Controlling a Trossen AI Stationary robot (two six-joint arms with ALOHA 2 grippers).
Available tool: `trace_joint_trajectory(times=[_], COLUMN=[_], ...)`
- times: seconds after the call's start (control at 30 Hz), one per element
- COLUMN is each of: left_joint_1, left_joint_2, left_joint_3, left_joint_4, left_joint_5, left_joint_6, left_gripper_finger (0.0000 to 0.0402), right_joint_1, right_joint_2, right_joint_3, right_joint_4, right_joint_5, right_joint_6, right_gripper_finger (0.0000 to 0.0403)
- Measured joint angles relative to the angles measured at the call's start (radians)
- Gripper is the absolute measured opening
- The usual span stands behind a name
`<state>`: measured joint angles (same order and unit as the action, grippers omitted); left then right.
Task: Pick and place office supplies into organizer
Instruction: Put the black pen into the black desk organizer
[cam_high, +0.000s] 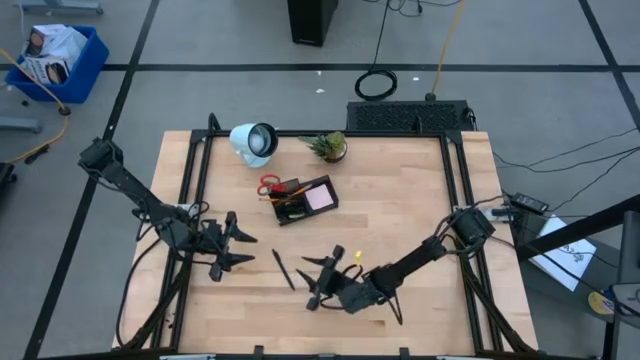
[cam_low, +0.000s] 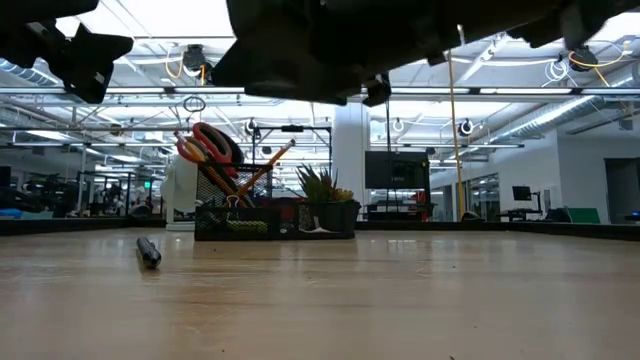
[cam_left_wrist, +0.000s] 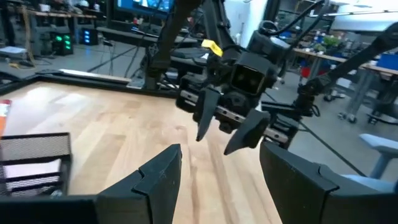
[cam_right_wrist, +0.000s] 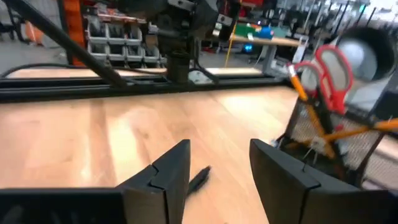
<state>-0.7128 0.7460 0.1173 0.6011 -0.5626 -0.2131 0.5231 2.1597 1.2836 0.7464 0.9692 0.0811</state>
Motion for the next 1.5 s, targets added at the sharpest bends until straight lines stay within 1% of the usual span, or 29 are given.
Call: trace_joint_trajectory(times=[0.1, 0.17, 0.3, 0.43, 0.57, 0.63, 0.77, 0.87, 1.03, 1.2, 1.3, 1.33, 1.5], left_joint_1=[0.0, 0.0, 0.0, 0.0, 0.0, 0.0, 0.0, 0.0, 0.0, 0.0, 0.0, 0.0, 0.0], left_joint_2=[0.0, 0.0, 0.0, 0.0, 0.0, 0.0, 0.0, 0.0, 0.0, 0.0, 0.0, 0.0, 0.0], left_joint_3=[0.0, 0.0, 0.0, 0.0, 0.0, 0.0, 0.0, 0.0, 0.0, 0.0, 0.0, 0.0, 0.0], left_joint_4=[0.0, -0.001, -0.005, -0.006, -0.017, -0.018, -0.023, -0.039, -0.053, -0.054, -0.053, -0.053, -0.053], left_joint_5=[0.012, 0.009, 0.007, 0.007, 0.004, 0.004, 0.004, 0.004, 0.005, 0.011, 0.012, 0.012, 0.012], left_joint_6=[-0.018, -0.028, -0.032, -0.029, -0.027, -0.027, -0.037, -0.053, -0.052, -0.056, -0.058, -0.058, -0.077], left_gripper_finger=[0.0223, 0.0223, 0.0223, 0.0223, 0.0223, 0.0223, 0.0223, 0.0223, 0.0223, 0.0223, 0.0223, 0.0223, 0.0223], right_joint_1=[0.003, 0.002, -0.001, -0.001, -0.003, -0.004, -0.001, -0.002, -0.002, -0.03, -0.049, -0.053, -0.063], right_joint_2=[0.0, 0.0, 0.021, 0.06, 0.118, 0.159, 0.218, 0.246, 0.275, 0.272, 0.273, 0.272, 0.268], right_joint_3=[0.0, 0.0, 0.001, 0.026, 0.099, 0.165, 0.273, 0.313, 0.326, 0.326, 0.326, 0.326, 0.328], right_joint_4=[-0.027, -0.049, -0.049, -0.057, -0.114, -0.16, -0.317, -0.34, -0.343, -0.446, -0.459, -0.475, -0.569], right_joint_5=[-0.002, -0.003, -0.006, -0.059, -0.087, -0.132, -0.122, -0.111, -0.113, -0.184, -0.257, -0.268, -0.266], right_joint_6=[0.116, 0.163, 0.196, 0.228, 0.254, 0.25, 0.247, 0.264, 0.284, 0.427, 0.449, 0.467, 0.512], right_gripper_finger=[0.0155, 0.0155, 0.0153, 0.0148, 0.0144, 0.0144, 0.0144, 0.0144, 0.0144, 0.0144, 0.0144, 0.0144, 0.0144])
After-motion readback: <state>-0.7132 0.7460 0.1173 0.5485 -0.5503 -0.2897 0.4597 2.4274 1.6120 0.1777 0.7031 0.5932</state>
